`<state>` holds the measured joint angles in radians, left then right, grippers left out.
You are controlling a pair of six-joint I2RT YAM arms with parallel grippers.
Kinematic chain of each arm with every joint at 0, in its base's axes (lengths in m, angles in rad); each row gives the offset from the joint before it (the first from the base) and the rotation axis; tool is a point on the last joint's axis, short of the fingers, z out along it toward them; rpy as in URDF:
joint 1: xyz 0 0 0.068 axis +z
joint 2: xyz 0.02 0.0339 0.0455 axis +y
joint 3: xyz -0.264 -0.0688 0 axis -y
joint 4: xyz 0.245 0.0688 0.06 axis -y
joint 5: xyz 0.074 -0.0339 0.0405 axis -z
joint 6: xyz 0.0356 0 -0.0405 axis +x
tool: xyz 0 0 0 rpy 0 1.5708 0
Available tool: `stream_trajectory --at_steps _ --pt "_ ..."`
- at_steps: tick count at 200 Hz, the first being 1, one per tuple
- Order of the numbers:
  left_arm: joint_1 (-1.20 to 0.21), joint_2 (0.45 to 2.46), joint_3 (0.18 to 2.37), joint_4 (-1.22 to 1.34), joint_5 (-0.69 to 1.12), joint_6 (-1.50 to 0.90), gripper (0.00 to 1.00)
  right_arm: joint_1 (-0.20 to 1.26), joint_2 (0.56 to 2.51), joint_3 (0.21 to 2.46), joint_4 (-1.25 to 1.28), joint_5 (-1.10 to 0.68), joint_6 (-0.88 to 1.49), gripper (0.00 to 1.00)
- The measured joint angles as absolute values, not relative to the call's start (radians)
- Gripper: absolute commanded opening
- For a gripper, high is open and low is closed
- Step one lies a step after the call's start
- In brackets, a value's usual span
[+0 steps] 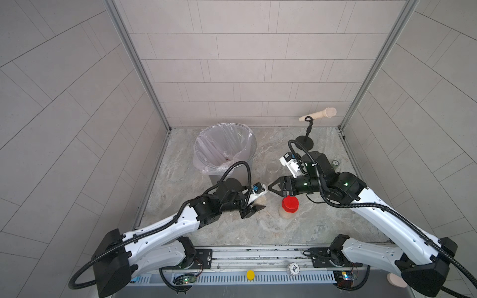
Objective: Empty moldy rice from jars
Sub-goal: Unscrew the lid from the jar.
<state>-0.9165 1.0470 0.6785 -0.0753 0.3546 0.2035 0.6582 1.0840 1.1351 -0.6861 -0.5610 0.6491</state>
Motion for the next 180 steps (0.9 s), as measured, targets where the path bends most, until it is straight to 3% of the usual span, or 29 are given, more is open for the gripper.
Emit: stream_trajectory --at_steps 72,82,116,127,156,180 --pt "-0.916 1.036 0.678 -0.077 0.341 0.212 0.43 0.656 1.104 1.138 -0.703 -0.608 0.585 0.48" --pt "-0.916 1.036 0.678 -0.076 0.340 0.217 0.43 0.654 1.102 1.138 -0.704 -0.610 0.557 0.40" --pt "-0.916 1.038 0.684 -0.072 0.347 0.224 0.43 0.654 1.091 1.138 -0.700 -0.609 0.413 0.33" --pt "-0.916 1.040 0.686 -0.072 0.351 0.226 0.43 0.655 1.092 1.146 -0.705 -0.604 0.349 0.24" --pt "-0.912 1.042 0.686 -0.056 0.356 0.230 0.43 0.656 1.139 1.213 -0.758 -0.621 0.131 0.25" --pt "-0.910 1.042 0.686 -0.075 0.356 0.229 0.43 0.655 1.193 1.259 -0.813 -0.656 -0.072 0.34"
